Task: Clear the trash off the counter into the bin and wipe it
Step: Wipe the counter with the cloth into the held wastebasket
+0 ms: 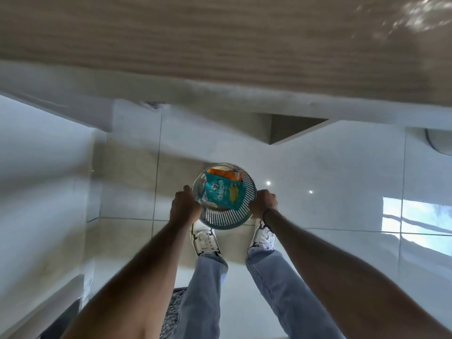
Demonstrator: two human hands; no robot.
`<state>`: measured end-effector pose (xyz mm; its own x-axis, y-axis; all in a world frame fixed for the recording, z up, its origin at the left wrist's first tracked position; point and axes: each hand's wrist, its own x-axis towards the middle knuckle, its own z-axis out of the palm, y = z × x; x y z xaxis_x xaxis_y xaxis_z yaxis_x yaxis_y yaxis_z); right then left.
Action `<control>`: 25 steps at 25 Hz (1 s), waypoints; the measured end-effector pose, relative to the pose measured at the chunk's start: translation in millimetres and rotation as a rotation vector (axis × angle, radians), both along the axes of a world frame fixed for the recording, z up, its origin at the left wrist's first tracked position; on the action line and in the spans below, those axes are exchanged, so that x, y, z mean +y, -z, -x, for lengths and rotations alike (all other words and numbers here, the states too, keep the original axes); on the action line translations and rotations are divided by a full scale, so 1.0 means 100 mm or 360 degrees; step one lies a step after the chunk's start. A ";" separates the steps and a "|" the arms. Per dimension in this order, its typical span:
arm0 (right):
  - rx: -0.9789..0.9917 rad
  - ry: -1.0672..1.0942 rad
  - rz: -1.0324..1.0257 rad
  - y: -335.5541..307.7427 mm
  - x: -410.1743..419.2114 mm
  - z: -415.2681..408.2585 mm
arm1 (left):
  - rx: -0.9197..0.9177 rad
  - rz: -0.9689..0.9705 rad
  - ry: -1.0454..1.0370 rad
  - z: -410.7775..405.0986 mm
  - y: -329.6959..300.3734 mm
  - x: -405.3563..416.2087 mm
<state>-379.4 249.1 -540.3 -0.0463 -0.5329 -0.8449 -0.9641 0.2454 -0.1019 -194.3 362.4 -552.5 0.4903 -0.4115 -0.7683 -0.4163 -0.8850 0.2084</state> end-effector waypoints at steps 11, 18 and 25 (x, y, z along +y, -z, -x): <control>0.0010 -0.0233 0.0119 -1.93 0.16 0.21 | 0.0111 -0.0098 -0.0166 0.13 -1.96 0.27; -0.0190 -0.0280 0.0401 -3.99 0.19 0.42 | 0.0473 -0.0085 -0.0308 0.17 -3.54 0.34; -0.0397 -0.0723 0.1272 -4.99 -0.31 0.24 | 0.0441 0.0016 -0.0240 0.03 -4.21 0.13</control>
<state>-403.7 217.9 -41.4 0.4395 -0.8799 -0.1804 -0.8780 -0.3785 -0.2930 -196.8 375.0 -131.2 0.3192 -0.3586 -0.8772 -0.2069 -0.9297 0.3047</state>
